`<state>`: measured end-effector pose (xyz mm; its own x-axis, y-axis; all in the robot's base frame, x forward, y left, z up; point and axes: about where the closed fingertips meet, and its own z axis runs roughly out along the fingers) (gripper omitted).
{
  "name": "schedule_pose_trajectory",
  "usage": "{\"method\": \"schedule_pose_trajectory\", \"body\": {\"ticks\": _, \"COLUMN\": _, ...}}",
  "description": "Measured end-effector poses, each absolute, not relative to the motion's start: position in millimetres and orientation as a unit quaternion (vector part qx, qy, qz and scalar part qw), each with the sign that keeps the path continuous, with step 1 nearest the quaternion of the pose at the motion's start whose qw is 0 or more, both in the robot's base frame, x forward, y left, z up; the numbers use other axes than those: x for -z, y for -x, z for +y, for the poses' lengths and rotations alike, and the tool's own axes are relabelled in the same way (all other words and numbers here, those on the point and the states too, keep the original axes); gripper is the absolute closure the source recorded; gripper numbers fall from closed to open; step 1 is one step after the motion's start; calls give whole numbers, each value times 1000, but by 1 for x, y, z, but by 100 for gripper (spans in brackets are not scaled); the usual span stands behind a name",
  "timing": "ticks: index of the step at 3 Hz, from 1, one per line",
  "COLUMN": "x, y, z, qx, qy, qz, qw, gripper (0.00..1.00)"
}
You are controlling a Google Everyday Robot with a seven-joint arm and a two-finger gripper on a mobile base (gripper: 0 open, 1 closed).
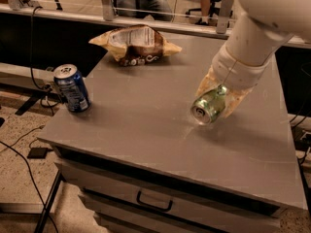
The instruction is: Move green can near brown chip bag
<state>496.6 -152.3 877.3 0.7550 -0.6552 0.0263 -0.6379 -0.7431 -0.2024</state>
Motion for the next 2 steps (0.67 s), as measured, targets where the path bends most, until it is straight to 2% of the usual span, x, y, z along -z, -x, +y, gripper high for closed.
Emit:
{"method": "schedule_pose_trajectory", "body": {"ticks": 1, "x": -899, "y": -513, "z": -150, "qx": 72, "qy": 920, "qz": 367, "qw": 116, "gripper": 90}}
{"method": "schedule_pose_trajectory", "body": {"ticks": 2, "x": -903, "y": -516, "z": -148, "qx": 76, "qy": 917, "qz": 372, "qw": 121, "gripper": 100}}
